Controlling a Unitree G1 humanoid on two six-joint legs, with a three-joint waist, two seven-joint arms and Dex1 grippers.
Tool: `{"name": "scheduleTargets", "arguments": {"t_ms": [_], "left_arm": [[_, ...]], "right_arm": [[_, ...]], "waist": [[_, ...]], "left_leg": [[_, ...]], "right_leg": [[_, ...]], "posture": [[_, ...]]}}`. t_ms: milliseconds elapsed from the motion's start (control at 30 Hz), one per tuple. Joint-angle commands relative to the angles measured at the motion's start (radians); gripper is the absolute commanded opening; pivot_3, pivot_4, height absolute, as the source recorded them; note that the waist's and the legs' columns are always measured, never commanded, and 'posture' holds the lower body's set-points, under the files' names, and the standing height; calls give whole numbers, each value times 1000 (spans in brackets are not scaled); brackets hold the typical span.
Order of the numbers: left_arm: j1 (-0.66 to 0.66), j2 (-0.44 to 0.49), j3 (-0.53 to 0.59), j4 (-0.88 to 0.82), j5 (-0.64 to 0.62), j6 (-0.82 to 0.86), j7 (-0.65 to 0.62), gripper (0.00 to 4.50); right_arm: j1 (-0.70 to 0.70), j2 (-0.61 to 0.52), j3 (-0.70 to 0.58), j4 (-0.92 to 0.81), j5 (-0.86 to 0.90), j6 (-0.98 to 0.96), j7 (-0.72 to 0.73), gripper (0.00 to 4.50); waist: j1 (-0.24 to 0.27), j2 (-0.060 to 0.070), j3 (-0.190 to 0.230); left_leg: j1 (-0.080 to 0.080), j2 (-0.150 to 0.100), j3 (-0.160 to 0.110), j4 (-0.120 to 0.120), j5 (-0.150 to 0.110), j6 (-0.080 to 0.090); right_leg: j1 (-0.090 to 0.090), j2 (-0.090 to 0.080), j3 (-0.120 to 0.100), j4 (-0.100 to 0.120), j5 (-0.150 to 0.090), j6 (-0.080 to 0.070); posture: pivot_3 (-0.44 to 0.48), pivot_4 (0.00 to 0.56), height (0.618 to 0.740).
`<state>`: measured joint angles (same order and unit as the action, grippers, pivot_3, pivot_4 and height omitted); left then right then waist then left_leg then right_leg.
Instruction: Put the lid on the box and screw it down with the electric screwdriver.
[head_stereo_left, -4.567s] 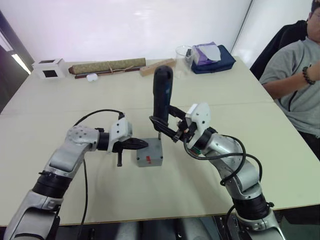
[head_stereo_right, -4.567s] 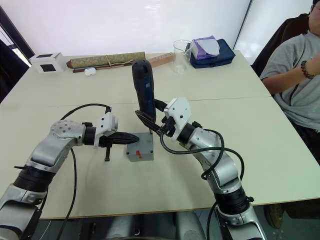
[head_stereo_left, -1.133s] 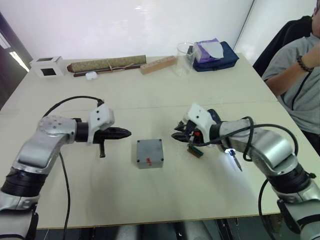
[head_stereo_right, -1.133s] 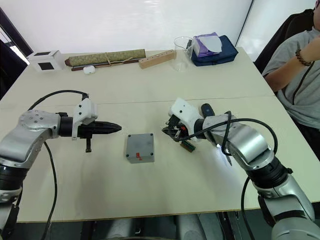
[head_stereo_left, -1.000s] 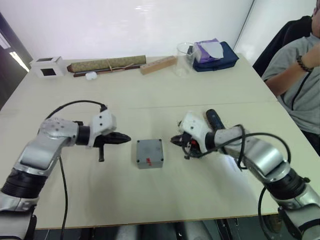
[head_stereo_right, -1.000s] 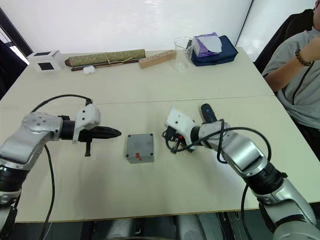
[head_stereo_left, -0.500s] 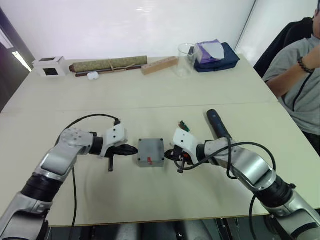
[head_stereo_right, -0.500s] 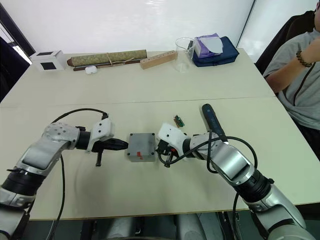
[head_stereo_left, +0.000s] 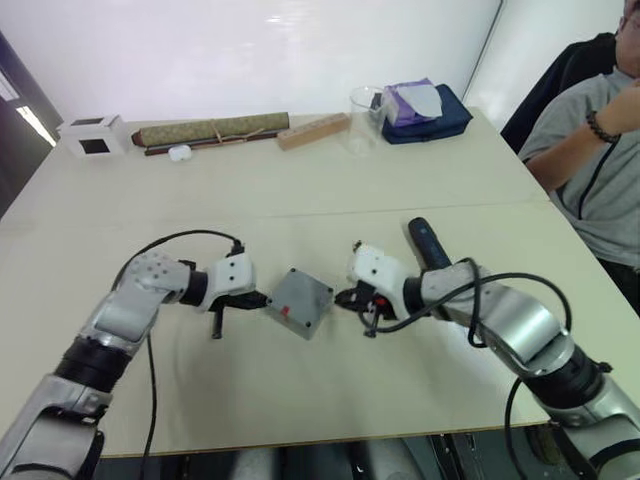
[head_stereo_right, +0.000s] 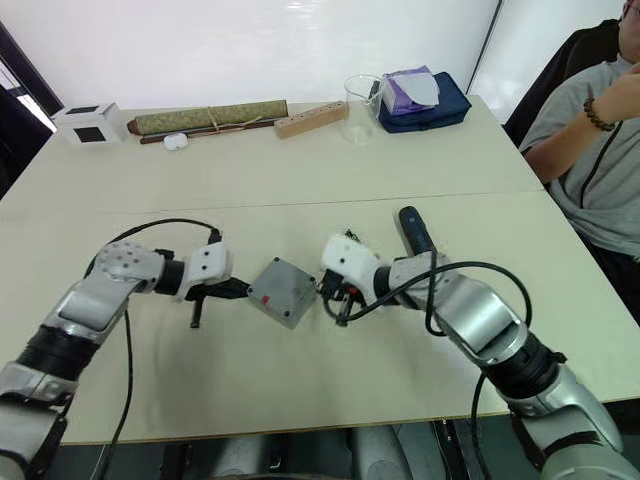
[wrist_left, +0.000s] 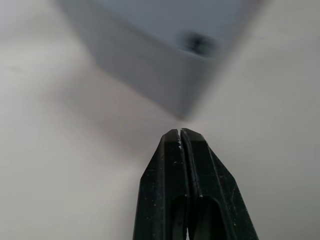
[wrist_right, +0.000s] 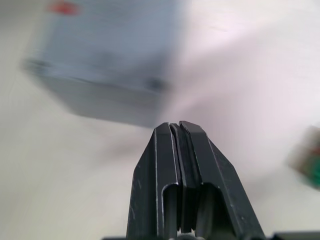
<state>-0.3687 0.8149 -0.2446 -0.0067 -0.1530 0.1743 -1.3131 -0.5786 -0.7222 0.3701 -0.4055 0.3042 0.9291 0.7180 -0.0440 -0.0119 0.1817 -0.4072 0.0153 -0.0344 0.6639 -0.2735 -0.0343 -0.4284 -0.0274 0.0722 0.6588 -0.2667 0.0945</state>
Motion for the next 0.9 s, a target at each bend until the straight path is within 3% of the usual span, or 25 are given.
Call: {"name": "scheduleTargets", "arguments": {"t_ms": [33,300,633,900], "left_arm": [[34,17,25,-108,-53,32,-24,0],[-23,-57,-6,-80,9,28,63,0],[-100,-81,-17,61,99,-73,110,0],[-129,-90,7,95,83,-75,97,0]], "right_arm": [[-32,36,-16,72,-50,-97,-7,56],[-32,144,64,158,-133,-204,8,56],[20,141,70,36,-83,-100,98,56],[38,124,41,-7,-88,-60,86,56]], "waist": [[3,0,0],[2,0,0],[1,0,0],[1,0,0]], "left_leg": [[0,0,0,0,0,0],[0,-1,0,2,0,0],[1,-1,0,3,0,0],[1,-1,0,3,0,0]], "right_leg": [[0,0,0,0,0,0],[0,0,0,3,0,0],[0,0,0,5,0,0],[0,0,0,5,0,0]], "posture": [[0,150,736],[0,150,736],[0,150,736],[0,150,736]]}}
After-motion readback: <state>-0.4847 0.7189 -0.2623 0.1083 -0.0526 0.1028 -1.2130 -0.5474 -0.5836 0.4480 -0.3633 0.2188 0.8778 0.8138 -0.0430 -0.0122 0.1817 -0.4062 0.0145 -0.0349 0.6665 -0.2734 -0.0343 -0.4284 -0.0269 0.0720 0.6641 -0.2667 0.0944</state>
